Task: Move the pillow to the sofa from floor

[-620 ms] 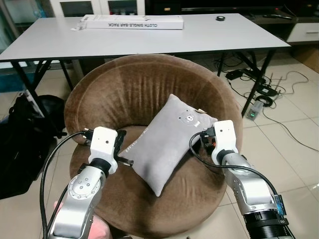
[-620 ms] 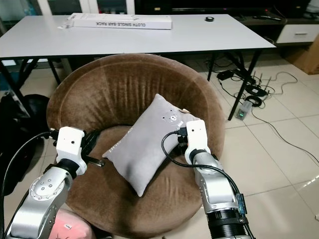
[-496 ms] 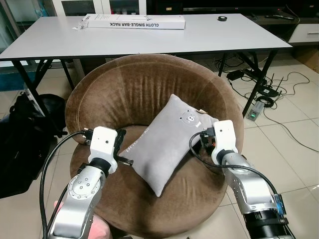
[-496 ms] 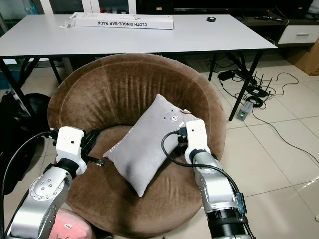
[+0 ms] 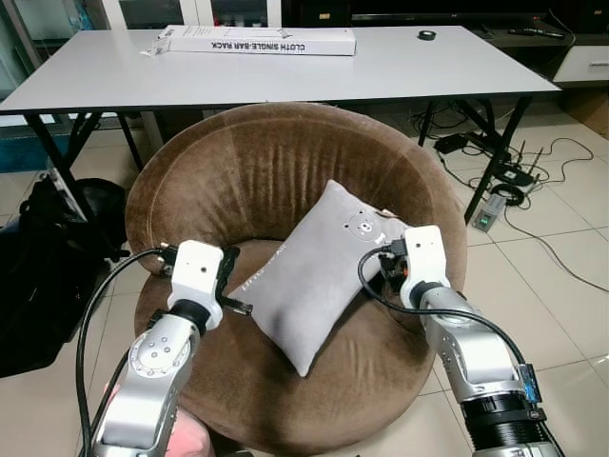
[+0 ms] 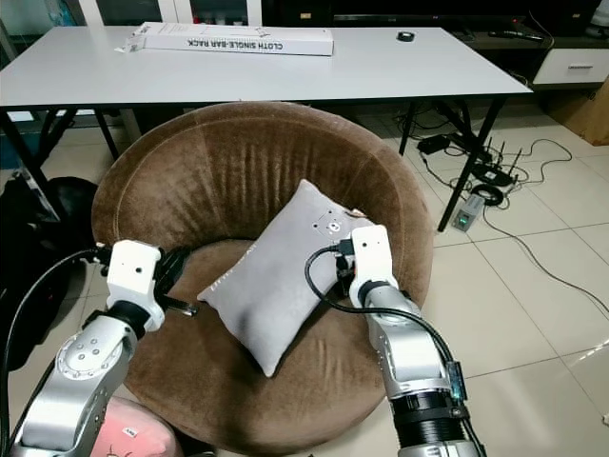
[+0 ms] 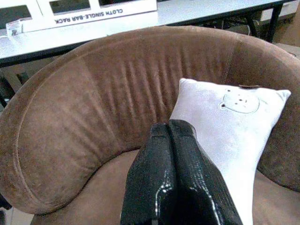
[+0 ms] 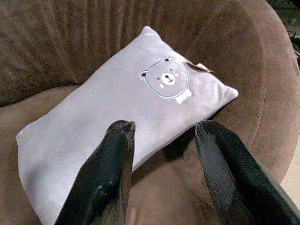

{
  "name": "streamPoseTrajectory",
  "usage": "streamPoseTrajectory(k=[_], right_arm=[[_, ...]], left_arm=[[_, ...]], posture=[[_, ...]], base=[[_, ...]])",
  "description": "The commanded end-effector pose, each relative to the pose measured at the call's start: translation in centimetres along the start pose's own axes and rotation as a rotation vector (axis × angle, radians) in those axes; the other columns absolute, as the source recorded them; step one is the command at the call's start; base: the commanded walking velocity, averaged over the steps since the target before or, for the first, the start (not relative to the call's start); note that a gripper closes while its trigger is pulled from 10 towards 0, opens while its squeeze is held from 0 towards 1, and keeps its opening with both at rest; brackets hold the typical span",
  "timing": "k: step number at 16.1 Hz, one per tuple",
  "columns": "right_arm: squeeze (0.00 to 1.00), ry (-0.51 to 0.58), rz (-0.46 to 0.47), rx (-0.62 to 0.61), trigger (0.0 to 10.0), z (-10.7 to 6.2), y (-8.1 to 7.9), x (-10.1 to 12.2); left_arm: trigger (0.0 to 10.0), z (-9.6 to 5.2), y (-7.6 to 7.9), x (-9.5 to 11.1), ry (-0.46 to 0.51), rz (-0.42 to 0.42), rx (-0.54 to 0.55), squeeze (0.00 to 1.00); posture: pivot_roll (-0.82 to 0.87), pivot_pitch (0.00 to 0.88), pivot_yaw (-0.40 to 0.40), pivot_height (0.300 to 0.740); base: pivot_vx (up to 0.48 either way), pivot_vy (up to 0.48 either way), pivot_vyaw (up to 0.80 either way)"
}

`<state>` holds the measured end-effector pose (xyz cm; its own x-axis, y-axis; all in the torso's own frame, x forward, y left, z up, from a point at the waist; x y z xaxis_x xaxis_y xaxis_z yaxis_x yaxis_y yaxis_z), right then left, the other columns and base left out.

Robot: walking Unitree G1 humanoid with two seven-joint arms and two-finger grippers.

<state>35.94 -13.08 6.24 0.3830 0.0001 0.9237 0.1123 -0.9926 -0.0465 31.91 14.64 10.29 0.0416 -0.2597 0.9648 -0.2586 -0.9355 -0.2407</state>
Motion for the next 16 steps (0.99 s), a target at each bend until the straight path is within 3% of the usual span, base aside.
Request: streamPoseTrajectory(k=[1,16], right_arm=[[0.00,0.007,0.005,-0.009,10.0,0.06,0.06,0.51],[0.00,0.013,0.055,-0.049,10.0,-0.10,-0.09,0.24]], left_arm=[[10.0,0.19,-0.23,0.32,0.012,0.014,-0.003,0.00],[10.0,0.92,-1.02,0.68,0.018,0.031,-0.027,0.00]], posture=[[0.09,0.000,0.001,0.740],[0.06,0.000,0.056,0.740]], base=[[0.000,0.000,0.00],[0.000,0.000,0.00]])
Point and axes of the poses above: a point about 5 cm out from each wrist's last joint towards the gripper, its own z axis pointing out of the wrist towards the gripper, its own x axis along the axis of the wrist's last joint, y = z × x, the point moved 6 cm from there along z, pointing out of the wrist towards the gripper, and after that the axes turned 6 degrees about z, right-handed, at the moved point
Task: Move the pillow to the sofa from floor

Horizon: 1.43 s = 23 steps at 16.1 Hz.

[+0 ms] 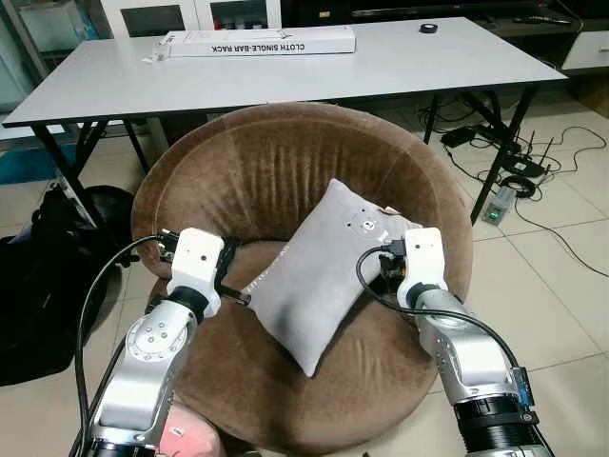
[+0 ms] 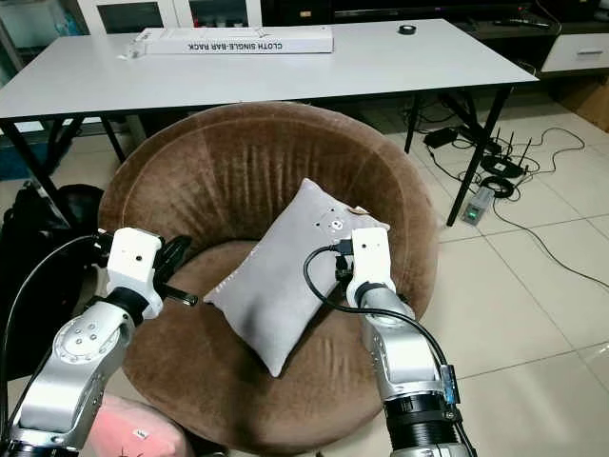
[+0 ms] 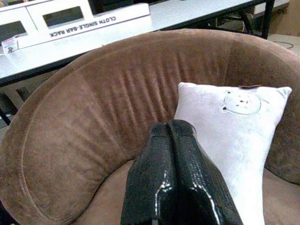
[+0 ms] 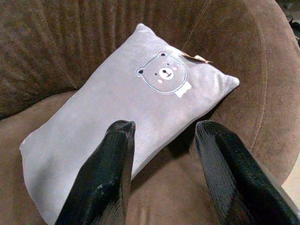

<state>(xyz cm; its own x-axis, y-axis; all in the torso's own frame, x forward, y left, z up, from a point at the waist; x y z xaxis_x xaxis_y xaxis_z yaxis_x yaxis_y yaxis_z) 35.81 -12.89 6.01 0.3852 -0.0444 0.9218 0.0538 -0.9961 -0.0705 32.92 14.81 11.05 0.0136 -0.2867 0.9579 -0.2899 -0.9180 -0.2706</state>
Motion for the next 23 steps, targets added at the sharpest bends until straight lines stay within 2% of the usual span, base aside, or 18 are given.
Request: streamPoseTrajectory(k=[1,17,22,23], right_arm=[[0.00,0.009,0.004,0.001,10.0,-0.04,0.02,0.54],[0.00,0.001,-0.042,0.026,10.0,0.19,0.00,0.86],[0.00,-0.016,-0.075,0.047,10.0,0.02,0.13,0.12],[0.00,-0.018,-0.056,0.044,10.0,-0.08,0.46,-0.08]], left_arm=[[10.0,0.03,-0.30,-0.13,-0.003,-0.008,0.004,0.00],[10.0,-0.50,0.36,-0.51,-0.009,-0.029,0.023,0.00],[10.0,-0.64,0.15,-0.56,-0.010,-0.019,0.042,0.00],[10.0,-0.72,0.10,-0.58,-0.008,-0.012,0.044,0.00]], posture=[[0.07,0.000,0.049,0.740],[0.09,0.000,0.000,0.740],[0.09,0.000,-0.009,0.740],[0.09,0.000,-0.009,0.740]], base=[[-0.285,0.000,0.00],[-0.287,0.000,0.00],[0.000,0.000,0.00],[0.000,0.244,0.00]])
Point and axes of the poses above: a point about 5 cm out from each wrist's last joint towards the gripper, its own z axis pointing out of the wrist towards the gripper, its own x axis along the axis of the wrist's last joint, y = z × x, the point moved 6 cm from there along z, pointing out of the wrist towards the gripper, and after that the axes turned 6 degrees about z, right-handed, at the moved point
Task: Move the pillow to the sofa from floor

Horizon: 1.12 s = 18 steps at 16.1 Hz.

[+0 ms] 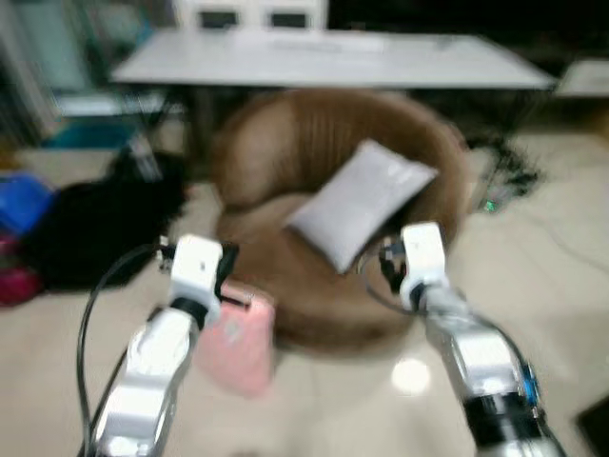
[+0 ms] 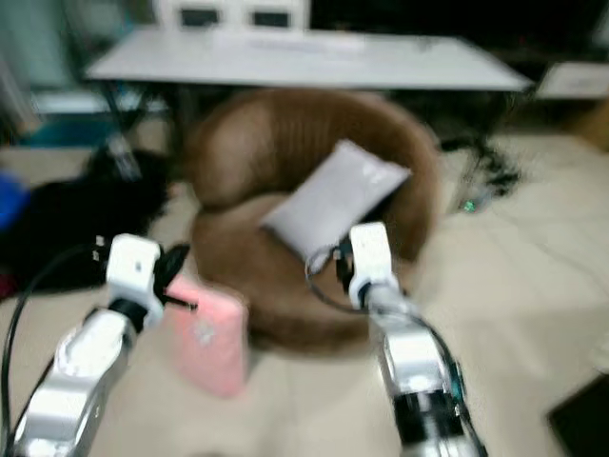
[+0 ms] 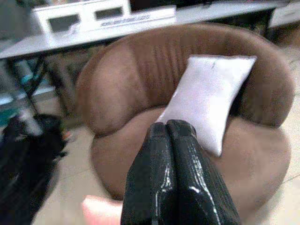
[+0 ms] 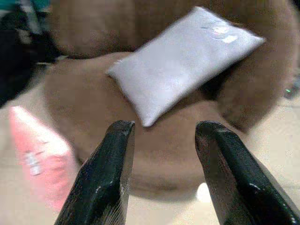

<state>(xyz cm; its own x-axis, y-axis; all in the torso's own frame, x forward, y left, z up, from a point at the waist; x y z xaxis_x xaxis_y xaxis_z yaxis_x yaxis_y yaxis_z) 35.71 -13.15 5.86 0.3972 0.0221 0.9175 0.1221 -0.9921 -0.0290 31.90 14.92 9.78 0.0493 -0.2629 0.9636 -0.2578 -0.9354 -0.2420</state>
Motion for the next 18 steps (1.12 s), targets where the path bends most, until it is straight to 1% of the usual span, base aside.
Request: streamPoseTrajectory(k=[1,3,5,8,18], right_arm=[[0.00,0.002,0.025,-0.008,10.0,0.0,0.4,0.1],[0.00,0.003,0.037,-0.004,10.0,0.0,0.5,0.1],[0.00,0.004,0.028,0.015,10.0,-0.1,0.2,0.1],[0.00,0.002,0.028,0.018,10.0,-0.1,0.1,0.0],[0.00,-0.005,0.032,0.026,10.0,0.0,-0.2,-0.3]], left_arm=[[10.0,0.1,-0.5,0.7,0.020,0.021,0.013,0.00],[10.0,0.0,-0.7,0.5,0.013,0.034,0.021,0.00],[10.0,-0.2,-1.1,0.2,0.002,0.058,0.025,0.00],[10.0,-0.4,-1.6,-0.1,-0.009,0.063,0.037,0.00],[10.0,-0.3,-1.8,-0.2,-0.017,0.072,0.038,0.00]], posture=[[0.09,0.000,-0.009,0.740],[0.09,0.000,-0.009,0.740],[0.09,0.000,-0.013,0.740],[0.09,0.000,-0.014,0.740],[0.10,0.000,-0.014,0.740]], base=[[0.000,0.244,0.00],[0.000,0.298,0.00],[0.000,0.341,0.00],[0.000,0.350,0.00],[0.000,0.379,0.00]])
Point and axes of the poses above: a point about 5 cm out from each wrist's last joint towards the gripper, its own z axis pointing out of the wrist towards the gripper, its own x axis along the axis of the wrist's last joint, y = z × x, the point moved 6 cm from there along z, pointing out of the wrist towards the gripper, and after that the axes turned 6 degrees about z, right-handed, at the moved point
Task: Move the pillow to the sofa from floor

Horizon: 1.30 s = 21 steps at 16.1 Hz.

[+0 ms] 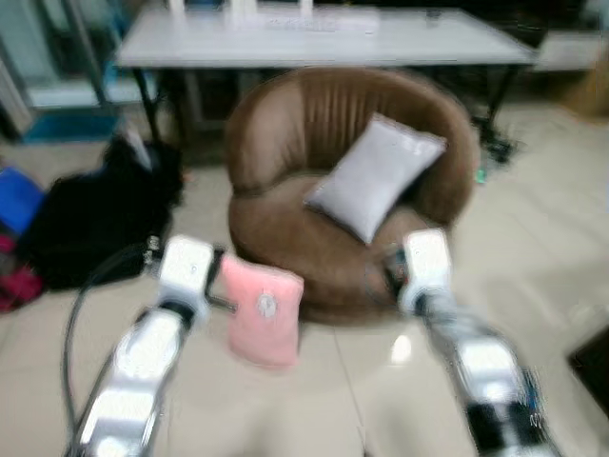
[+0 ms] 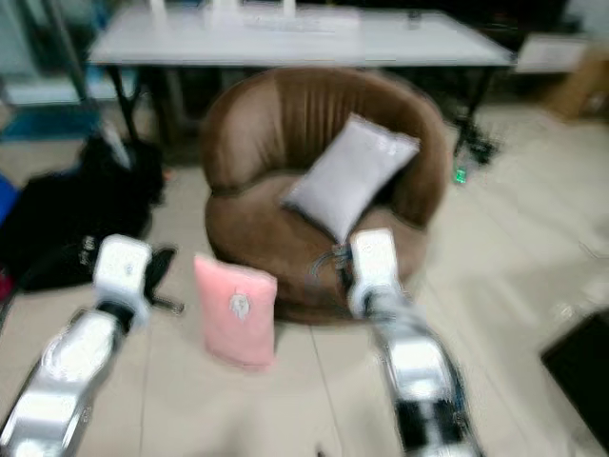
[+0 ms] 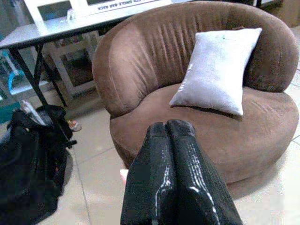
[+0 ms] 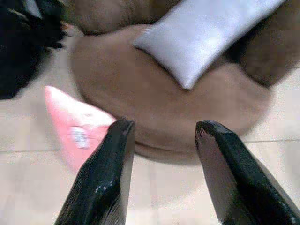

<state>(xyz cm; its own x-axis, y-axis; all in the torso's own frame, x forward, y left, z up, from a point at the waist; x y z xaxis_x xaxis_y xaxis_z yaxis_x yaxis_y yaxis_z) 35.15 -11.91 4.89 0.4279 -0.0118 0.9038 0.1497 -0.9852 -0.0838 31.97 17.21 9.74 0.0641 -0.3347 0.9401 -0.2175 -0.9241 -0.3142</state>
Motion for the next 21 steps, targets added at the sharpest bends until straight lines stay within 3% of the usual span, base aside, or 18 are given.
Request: streamPoseTrajectory(k=[1,21], right_arm=[[0.00,0.023,-0.006,-0.021,10.0,-0.10,0.97,0.79],[0.00,0.016,0.010,-0.028,10.0,-0.30,0.74,0.26]], left_arm=[[10.0,0.13,0.39,0.50,0.017,0.001,-0.009,0.00],[10.0,0.30,0.69,0.57,0.015,0.013,-0.039,0.00]], posture=[[0.10,0.000,-0.014,0.740],[0.10,0.000,0.007,0.740]], base=[[0.000,0.405,-0.45],[0.000,0.410,-0.46]])
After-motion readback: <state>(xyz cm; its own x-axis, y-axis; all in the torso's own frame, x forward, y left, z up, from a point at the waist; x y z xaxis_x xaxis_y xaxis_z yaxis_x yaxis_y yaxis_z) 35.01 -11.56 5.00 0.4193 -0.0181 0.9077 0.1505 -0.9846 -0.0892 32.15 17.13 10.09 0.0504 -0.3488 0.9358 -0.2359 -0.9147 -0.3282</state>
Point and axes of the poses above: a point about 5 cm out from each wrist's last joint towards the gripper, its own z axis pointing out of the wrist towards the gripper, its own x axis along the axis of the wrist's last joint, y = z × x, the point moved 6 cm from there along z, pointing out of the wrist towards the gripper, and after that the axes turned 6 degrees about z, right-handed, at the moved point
